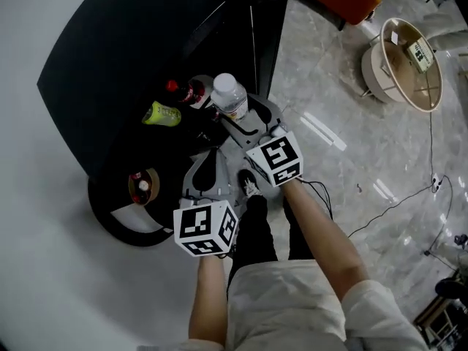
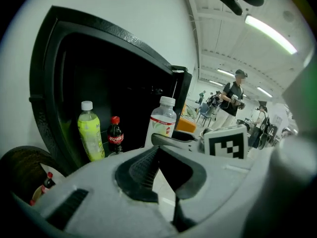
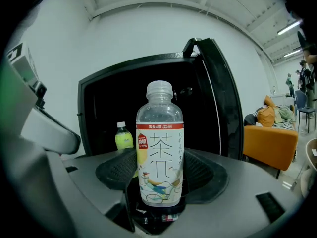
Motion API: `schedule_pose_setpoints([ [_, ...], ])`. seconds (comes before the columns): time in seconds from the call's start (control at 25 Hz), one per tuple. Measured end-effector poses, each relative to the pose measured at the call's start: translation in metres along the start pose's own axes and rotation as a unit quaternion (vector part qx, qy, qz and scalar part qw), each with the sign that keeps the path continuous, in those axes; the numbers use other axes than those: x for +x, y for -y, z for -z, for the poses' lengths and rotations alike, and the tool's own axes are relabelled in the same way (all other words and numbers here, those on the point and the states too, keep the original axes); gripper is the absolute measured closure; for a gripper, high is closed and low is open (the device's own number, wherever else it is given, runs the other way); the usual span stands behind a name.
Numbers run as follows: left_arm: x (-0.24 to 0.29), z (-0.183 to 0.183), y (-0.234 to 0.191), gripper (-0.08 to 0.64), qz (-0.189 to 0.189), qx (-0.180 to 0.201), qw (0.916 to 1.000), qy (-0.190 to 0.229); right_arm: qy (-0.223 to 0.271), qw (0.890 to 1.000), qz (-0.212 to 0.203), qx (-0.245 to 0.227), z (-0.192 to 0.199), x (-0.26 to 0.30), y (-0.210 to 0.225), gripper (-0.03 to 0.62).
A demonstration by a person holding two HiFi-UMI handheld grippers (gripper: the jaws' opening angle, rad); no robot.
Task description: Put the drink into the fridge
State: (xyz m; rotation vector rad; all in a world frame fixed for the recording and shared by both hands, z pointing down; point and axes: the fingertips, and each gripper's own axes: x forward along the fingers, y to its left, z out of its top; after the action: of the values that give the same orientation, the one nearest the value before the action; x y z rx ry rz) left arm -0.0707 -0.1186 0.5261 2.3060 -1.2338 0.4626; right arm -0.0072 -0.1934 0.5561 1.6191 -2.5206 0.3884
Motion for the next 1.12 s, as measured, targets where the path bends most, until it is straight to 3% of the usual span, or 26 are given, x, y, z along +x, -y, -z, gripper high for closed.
schedule_pose_setpoints([
  [0.36,0.035,0.005,-0.044,0.551,0.044,0.036,0.9977,-0.038,0.017,0.999,0.03,0.011,0.026,0.103,0.032,0.301],
  [0.56,0.051,0.016,-0.067,0.551,0.046,0.034,0.9969,-0.055,0.025,0.999,0.03,0.004,0.034,0.142,0.036,0.301],
  [1.12,0.066,0.021,-0.068,0.551,0.063,0.034,0.9966,-0.04,0.033,0.998,0.044,-0.039,0.046,0.161,0.053,0.301],
])
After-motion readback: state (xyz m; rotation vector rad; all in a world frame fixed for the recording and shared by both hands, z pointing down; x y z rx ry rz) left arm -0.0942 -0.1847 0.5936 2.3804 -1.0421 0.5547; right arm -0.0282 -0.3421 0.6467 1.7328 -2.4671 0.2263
